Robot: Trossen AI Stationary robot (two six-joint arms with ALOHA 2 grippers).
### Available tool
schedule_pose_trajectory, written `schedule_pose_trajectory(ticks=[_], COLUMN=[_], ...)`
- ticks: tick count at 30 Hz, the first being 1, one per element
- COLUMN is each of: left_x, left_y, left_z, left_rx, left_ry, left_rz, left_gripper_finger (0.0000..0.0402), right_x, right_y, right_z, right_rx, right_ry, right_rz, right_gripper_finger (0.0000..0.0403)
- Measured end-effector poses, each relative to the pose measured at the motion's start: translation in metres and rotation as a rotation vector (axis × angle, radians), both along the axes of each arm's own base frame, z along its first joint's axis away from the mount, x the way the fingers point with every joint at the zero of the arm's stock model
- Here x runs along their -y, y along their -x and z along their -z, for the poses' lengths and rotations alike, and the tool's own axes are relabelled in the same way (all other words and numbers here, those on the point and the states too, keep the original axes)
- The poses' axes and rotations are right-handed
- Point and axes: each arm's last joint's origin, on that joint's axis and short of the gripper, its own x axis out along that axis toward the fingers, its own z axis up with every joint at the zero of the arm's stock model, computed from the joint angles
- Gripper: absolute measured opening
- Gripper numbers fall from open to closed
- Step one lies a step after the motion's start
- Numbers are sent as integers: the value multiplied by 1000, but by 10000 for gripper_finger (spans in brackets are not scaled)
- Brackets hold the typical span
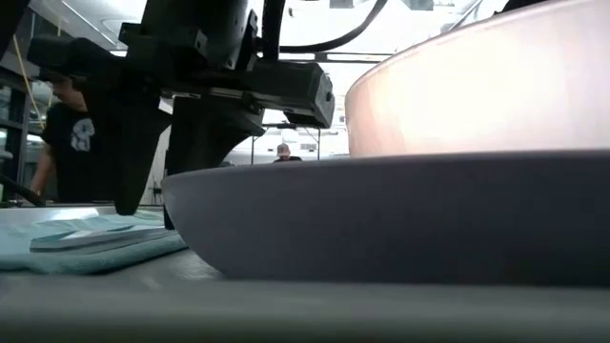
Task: Set up tray
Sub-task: Put the blue fork on top of the blue napkin to the left of the blue knife
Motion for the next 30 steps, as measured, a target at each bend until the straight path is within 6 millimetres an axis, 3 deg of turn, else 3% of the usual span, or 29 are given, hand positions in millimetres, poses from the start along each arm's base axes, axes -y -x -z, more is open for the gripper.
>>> schedule_pose_trajectory(ticks=[6,12,18,23,30], left_x=[-2,-10,-35,-54,-82], left_y=[0,0,-1,-20,-34], left_z=[-6,-33,-75,-105,-127], left_rx=[34,55,170,361,451], left_ry=[-38,-117,-314,-458,-571], left_rz=[5,10,30,115,132], left_gripper_finger=[226,248,247,241,241], right_x=[0,0,0,0,5], right_y=[0,0,1,1,7], right_z=[1,1,1,2,6], right_rx=[-7,-12,-18,-22,-108], right_ry=[-2,1,-1,5,42], right_rz=[0,-5,-5,-7,226], right_gripper_finger=[179,179,179,179,179])
